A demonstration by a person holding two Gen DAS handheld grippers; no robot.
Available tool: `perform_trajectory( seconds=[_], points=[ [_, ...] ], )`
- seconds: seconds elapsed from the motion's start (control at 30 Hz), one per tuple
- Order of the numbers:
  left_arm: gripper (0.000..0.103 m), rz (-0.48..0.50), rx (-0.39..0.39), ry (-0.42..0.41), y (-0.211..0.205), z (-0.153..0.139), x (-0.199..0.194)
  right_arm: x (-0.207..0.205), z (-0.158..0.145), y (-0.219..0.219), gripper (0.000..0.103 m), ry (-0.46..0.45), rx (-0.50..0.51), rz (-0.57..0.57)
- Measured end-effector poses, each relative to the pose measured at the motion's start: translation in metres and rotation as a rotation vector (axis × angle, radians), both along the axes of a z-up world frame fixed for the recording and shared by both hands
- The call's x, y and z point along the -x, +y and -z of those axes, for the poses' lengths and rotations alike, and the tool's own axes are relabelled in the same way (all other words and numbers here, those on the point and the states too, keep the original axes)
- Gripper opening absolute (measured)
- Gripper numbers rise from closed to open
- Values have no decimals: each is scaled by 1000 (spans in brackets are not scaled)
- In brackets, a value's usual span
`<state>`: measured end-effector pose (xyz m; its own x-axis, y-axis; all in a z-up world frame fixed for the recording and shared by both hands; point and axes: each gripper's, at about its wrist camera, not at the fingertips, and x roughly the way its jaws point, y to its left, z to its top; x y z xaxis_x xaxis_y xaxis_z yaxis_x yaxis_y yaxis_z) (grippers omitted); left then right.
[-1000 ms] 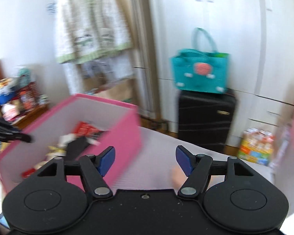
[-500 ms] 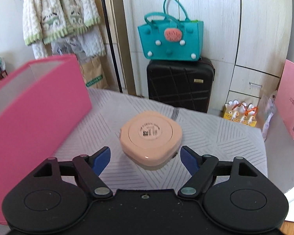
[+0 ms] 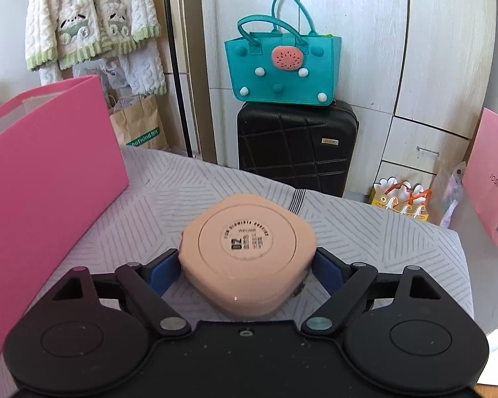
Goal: Organize rigid objects
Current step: 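Grasp the peach round tape-measure case with the right gripper, then carry the peach case into the pink box and open the right gripper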
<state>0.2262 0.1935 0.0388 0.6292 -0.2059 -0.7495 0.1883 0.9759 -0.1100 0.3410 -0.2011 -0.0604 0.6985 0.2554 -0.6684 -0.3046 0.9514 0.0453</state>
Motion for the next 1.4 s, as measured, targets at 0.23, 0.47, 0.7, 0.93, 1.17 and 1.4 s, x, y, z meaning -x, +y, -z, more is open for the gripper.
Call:
perform_trajectory(
  seconds=[0.23, 0.47, 0.7, 0.93, 1.17, 1.4],
  points=[
    [10, 1, -1, 1, 1, 0, 0, 6, 1, 4, 87, -67, 36, 51],
    [10, 7, -8, -1, -2, 1, 0, 22, -21, -1, 87, -107, -4, 65],
    [10, 4, -1, -2, -2, 0, -1, 46, -71, 15, 87, -159, -121, -39],
    [10, 7, 6, -5, -1, -1, -1, 65, -124, 59, 87, -184, -233, -227],
    [10, 13, 3, -11, 0, -1, 0, 26, -143, 131, 87, 53, -322, -387],
    [10, 23, -5, -7, 0, -1, -1, -28, -103, 191, 87, 280, -282, -379]
  ],
)
